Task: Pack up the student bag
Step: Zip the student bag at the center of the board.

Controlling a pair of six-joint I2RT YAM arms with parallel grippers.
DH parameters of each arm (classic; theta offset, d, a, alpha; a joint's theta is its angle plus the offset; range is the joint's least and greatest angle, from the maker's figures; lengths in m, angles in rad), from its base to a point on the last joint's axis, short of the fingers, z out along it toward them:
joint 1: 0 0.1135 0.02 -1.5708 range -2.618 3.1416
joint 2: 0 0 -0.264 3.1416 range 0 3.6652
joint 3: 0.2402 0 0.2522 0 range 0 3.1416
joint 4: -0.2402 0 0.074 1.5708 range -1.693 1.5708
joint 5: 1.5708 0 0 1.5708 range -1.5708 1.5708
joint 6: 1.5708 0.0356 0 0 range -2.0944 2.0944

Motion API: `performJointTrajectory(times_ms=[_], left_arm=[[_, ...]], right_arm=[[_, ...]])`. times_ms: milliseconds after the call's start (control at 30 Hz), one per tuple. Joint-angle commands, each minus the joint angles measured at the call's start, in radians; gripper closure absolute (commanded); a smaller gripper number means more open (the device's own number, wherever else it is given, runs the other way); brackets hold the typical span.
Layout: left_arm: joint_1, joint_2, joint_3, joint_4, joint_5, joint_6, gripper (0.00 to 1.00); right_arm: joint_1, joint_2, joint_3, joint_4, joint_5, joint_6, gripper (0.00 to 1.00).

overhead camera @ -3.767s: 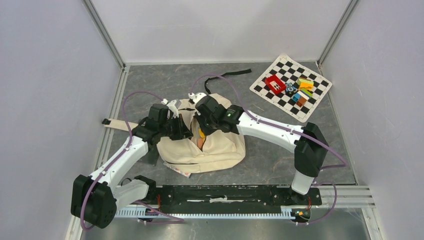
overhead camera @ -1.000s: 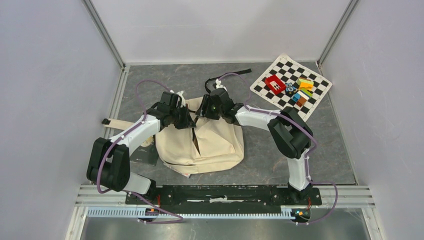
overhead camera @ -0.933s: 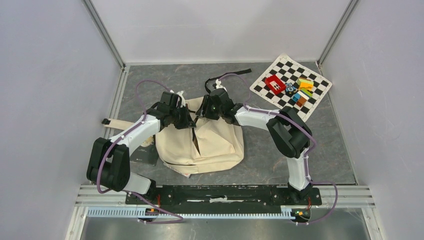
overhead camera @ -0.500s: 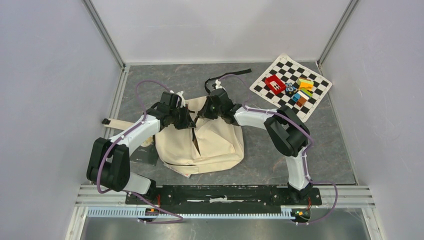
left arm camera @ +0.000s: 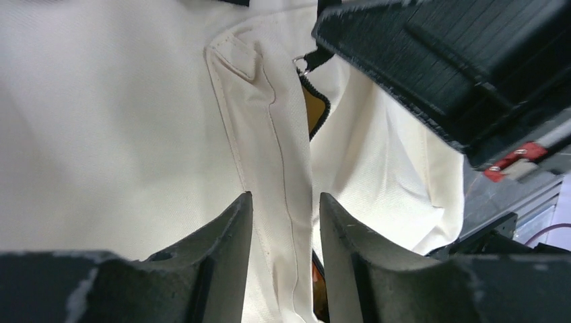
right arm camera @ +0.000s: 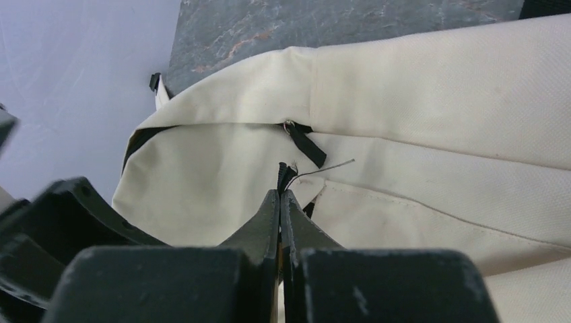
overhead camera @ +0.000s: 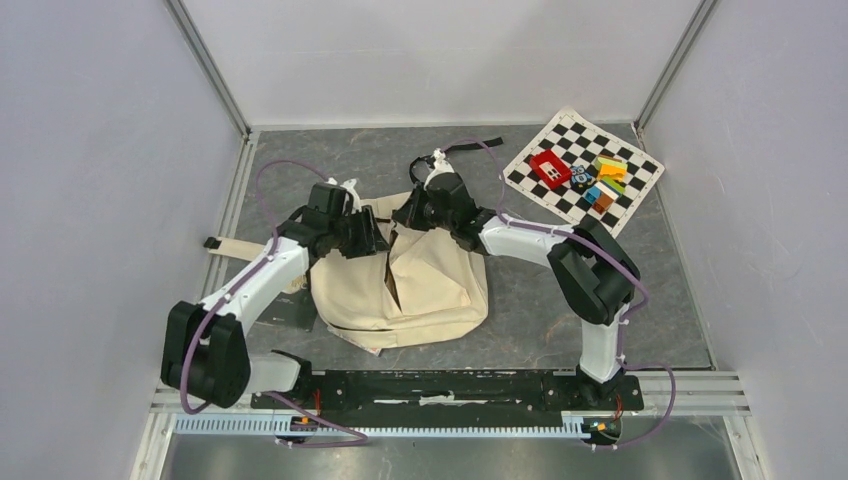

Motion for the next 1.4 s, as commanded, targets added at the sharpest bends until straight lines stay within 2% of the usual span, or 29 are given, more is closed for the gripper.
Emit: performJointTrajectory(times_ms=[0,267,467,733,900,1067,1233,1300,1367], left_arm=[[0.043,-0.072,0.019,-0.013,0.011,-0.008,0.52],[0.132,-0.030,0.035,0.035,0.116,-0.065,0.48],[0.135,0.081,0.087,0.089,0.131,-0.084,0.37],[0.133,0.224,0.194,0.121,0.155,-0.096,0.30],[0.119,0.293,0.260,0.085,0.148,-0.081,0.26],[0.091,0.336,0.264,0.067,0.139,-0.060,0.28],[0.084,0.355,0.263,0.067,0.142,-0.047,0.40],[0.081,0.344,0.260,0.067,0.141,-0.030,0.40],[0.073,0.315,0.261,0.058,0.121,0.002,0.35]], right_arm=[[0.000,-0.064,-0.054,0.069,-0.022,-0.052,1.00],[0.000,-0.137,-0.135,0.111,-0.056,-0.119,1.00],[0.009,-0.180,-0.192,0.110,-0.080,-0.105,1.00],[0.050,-0.215,-0.229,0.082,-0.084,-0.097,1.00],[0.085,-0.224,-0.230,0.079,-0.084,-0.098,1.00],[0.119,-0.234,-0.210,0.063,-0.080,-0.099,1.00],[0.152,-0.245,-0.204,0.016,-0.042,-0.120,1.00],[0.154,-0.255,-0.209,-0.006,-0.019,-0.128,1.00],[0.153,-0.269,-0.224,-0.011,0.000,-0.137,1.00]])
